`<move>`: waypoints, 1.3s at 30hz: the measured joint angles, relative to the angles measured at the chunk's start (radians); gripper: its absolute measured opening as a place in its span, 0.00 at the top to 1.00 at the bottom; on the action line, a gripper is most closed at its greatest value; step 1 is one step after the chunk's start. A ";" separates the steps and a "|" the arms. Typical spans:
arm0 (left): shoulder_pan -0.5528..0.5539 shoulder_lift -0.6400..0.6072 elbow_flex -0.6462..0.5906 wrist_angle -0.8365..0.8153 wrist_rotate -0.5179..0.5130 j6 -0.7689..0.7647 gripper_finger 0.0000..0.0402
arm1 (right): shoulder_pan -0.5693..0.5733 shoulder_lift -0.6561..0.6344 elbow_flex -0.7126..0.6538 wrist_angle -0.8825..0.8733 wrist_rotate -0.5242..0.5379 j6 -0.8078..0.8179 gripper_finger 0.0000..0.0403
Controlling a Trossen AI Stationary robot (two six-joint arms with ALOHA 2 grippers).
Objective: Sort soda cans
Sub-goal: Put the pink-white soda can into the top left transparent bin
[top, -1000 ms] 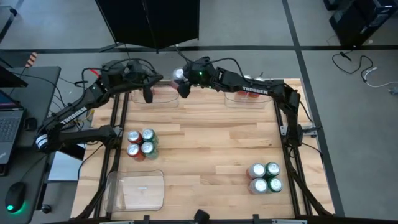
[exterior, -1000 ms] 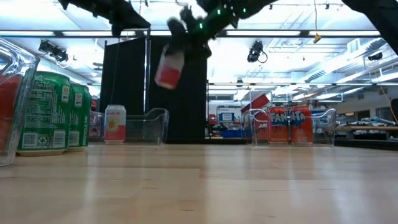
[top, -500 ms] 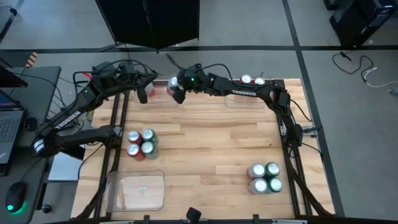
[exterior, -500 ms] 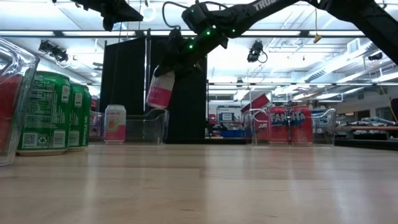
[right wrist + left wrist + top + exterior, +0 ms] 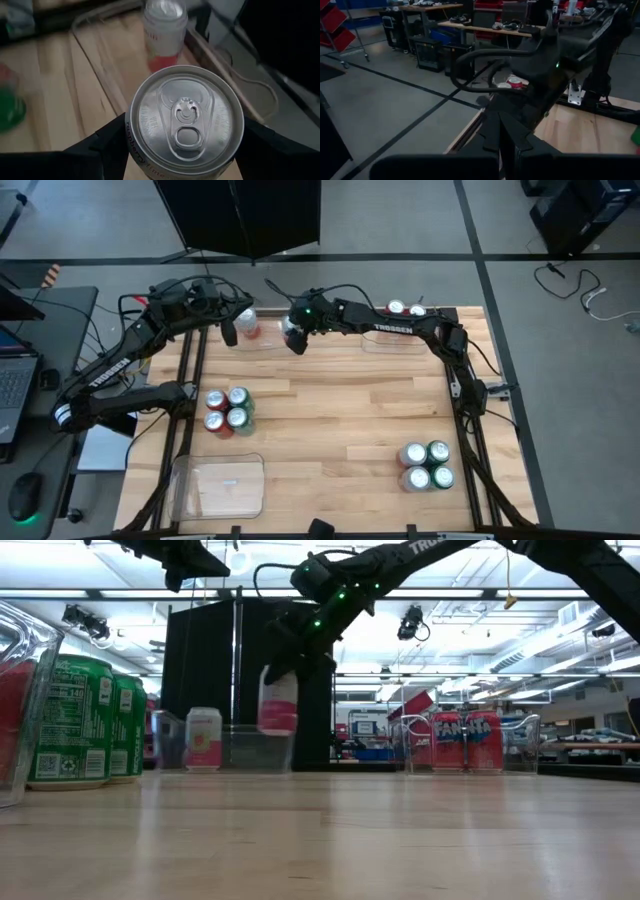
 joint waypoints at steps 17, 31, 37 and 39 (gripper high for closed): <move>0.000 0.000 0.000 -0.028 0.000 0.004 1.00 | 0.007 0.028 -0.001 0.037 0.109 0.090 0.31; 0.000 0.000 0.000 -0.025 0.000 0.023 1.00 | -0.040 0.158 -0.002 0.150 0.142 0.143 0.31; -0.001 0.000 0.000 -0.026 0.000 0.026 1.00 | -0.039 0.187 0.001 0.221 0.132 0.137 0.31; -0.002 0.000 -0.001 -0.028 0.000 0.026 1.00 | -0.038 0.187 0.001 0.225 0.131 0.137 0.31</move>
